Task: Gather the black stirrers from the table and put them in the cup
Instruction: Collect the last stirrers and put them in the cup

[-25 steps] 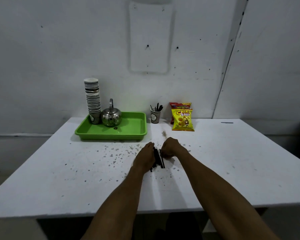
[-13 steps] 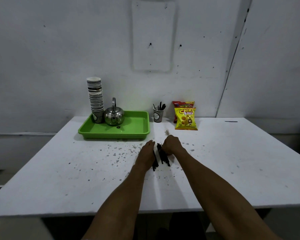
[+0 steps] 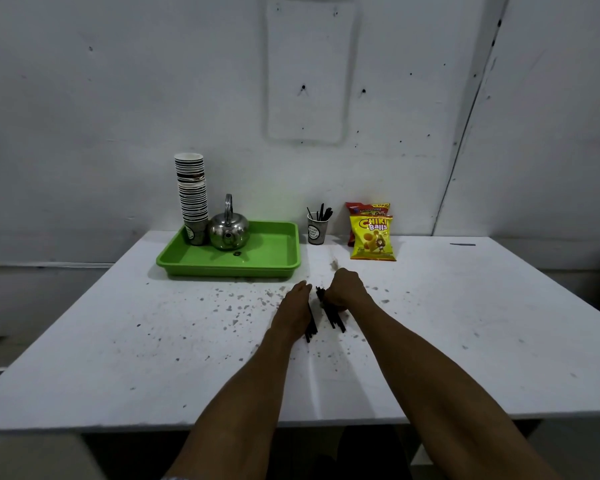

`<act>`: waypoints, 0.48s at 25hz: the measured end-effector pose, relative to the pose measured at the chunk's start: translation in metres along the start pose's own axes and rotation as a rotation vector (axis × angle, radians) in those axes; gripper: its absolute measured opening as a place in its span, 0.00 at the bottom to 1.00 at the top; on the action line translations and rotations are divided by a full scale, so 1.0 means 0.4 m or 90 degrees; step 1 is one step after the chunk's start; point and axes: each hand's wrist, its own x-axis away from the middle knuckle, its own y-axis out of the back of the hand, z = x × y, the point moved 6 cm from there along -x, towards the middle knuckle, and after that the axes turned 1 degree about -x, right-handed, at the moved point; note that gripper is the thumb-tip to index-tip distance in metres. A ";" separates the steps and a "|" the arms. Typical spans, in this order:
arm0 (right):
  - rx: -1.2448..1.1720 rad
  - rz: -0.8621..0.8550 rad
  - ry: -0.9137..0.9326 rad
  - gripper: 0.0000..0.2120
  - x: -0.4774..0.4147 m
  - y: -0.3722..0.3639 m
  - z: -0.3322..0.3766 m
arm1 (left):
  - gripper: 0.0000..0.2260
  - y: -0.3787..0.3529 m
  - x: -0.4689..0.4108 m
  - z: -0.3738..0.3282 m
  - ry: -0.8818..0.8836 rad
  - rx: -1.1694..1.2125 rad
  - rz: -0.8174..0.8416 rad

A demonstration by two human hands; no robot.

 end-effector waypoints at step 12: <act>0.048 -0.088 -0.009 0.17 0.032 -0.001 0.049 | 0.25 0.010 0.006 -0.026 -0.029 0.008 -0.030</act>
